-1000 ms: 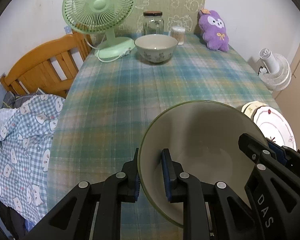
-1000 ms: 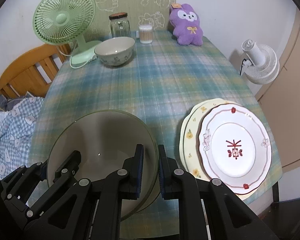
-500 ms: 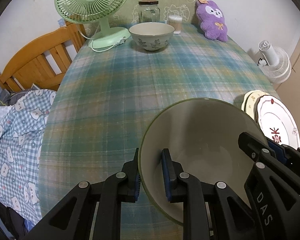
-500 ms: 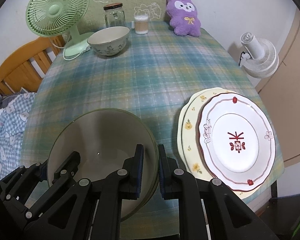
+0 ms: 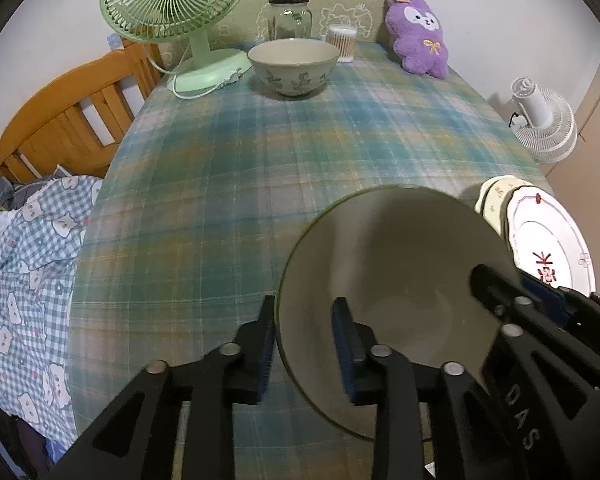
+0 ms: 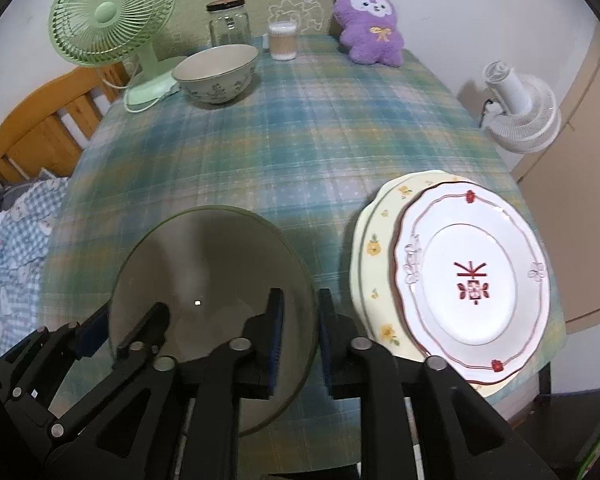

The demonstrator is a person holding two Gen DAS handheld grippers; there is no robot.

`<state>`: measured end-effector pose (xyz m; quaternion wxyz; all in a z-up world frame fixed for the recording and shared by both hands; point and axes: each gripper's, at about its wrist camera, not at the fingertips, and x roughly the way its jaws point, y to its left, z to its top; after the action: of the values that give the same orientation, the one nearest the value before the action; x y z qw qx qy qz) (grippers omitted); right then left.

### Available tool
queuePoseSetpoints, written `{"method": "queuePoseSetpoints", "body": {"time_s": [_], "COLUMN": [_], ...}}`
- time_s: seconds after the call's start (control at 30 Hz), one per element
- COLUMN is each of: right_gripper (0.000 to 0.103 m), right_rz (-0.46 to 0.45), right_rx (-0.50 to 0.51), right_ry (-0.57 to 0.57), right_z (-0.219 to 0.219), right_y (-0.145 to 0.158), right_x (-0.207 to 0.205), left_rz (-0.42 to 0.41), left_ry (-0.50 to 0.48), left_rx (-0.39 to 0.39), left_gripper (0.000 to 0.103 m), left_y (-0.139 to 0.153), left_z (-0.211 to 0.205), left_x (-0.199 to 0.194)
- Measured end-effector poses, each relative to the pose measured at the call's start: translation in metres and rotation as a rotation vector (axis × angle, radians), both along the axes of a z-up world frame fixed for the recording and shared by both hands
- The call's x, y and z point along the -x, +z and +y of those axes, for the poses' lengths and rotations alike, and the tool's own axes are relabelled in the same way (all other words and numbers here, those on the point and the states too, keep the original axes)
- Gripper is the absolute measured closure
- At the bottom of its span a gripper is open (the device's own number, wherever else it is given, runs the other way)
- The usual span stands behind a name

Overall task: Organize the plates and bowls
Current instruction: 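Lower the bowl into the first bowl and open both grippers, then move both grippers to the last cream bowl beside the green fan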

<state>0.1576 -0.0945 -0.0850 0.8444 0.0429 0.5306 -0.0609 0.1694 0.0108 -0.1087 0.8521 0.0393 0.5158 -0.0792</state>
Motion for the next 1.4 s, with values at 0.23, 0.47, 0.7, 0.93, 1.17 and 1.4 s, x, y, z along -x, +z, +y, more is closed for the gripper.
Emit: {"method": "queuePoseSetpoints", "body": {"time_s": [0.23, 0.47, 0.7, 0.93, 1.17, 1.4], "right_gripper": [0.032, 0.030, 0.030, 0.030, 0.027, 0.025], "right_rz": [-0.062, -0.118, -0.196, -0.260, -0.249, -0.253], "right_rx": [-0.018, -0.013, -0.010, 0.012, 0.026, 0.013], "right_ry": [0.026, 0.026, 0.035, 0.051, 0.061, 0.106], "right_z": [0.007, 0.016, 0.022, 0.021, 0.011, 0.000], "right_y": [0.026, 0.058, 0.095, 0.120, 0.124, 0.118], "right_x": [0.005, 0.003, -0.007, -0.034, -0.075, -0.125], "left_rz": [-0.027, -0.098, -0.163, -0.244, -0.238, -0.225], "left_ry": [-0.007, 0.002, 0.037, 0.062, 0.093, 0.130], "left_rx": [0.019, 0.024, 0.041, 0.022, 0.016, 0.021], "left_gripper": [0.049, 0.034, 0.028, 0.022, 0.020, 0.016], "left_y": [0.020, 0.052, 0.084, 0.109, 0.113, 0.109], "left_z": [0.008, 0.017, 0.026, 0.021, 0.015, 0.004], "left_x": [0.002, 0.000, -0.010, -0.034, -0.068, -0.110]}}
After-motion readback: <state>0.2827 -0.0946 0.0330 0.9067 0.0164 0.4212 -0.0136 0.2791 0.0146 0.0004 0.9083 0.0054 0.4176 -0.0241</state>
